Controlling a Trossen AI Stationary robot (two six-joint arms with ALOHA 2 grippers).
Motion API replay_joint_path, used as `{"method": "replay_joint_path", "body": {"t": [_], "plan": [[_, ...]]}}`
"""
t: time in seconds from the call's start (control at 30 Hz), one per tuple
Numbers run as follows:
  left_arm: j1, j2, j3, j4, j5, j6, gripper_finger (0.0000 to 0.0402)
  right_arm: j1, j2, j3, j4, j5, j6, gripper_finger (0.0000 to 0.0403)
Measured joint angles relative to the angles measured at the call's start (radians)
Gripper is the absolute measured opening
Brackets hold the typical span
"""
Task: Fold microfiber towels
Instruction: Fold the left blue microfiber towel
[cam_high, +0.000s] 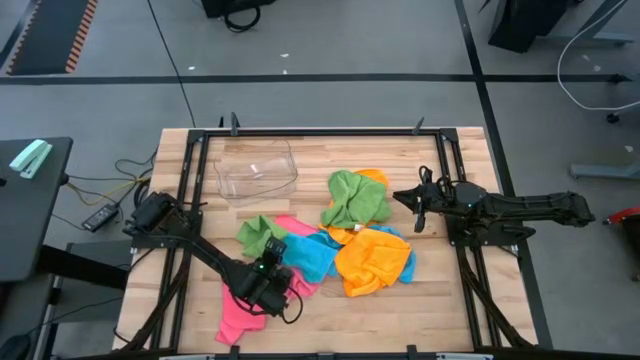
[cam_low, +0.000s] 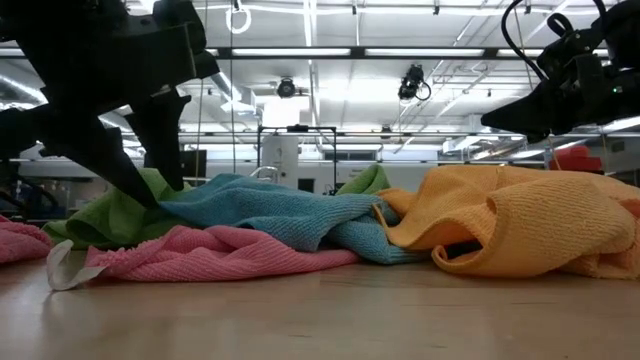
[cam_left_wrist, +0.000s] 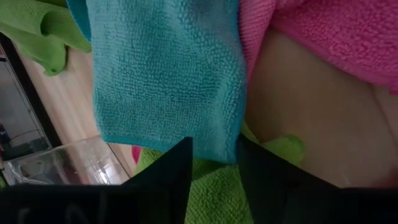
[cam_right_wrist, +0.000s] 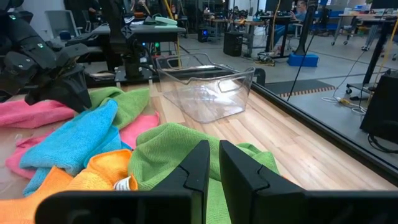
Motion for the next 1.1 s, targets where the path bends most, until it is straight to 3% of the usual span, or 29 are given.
{"method": "replay_joint_path", "body": {"t": [0.3,0.77,0.9,1.1], "plan": [[0.0,0.049,-0.001,0.009,-0.007,0.011,0.0147,0.0,0.0,0.0,0.0,0.0,0.001,0.0044],[-0.002,0.07,0.006,-0.002,-0.057,-0.074,0.0052,0.0,0.0,0.0,-0.001,0.0,0.001,0.0044],[0.003,0.069,0.078,-0.091,-0.02,-0.153,0.0011,0.0,0.0,0.0,-0.001,0.0,0.001,0.0044],[0.029,0.068,0.267,-0.281,0.025,-0.21,0.0012,0.0,0.0,0.0,0.007,-0.026,0.009,0.0044]]}}
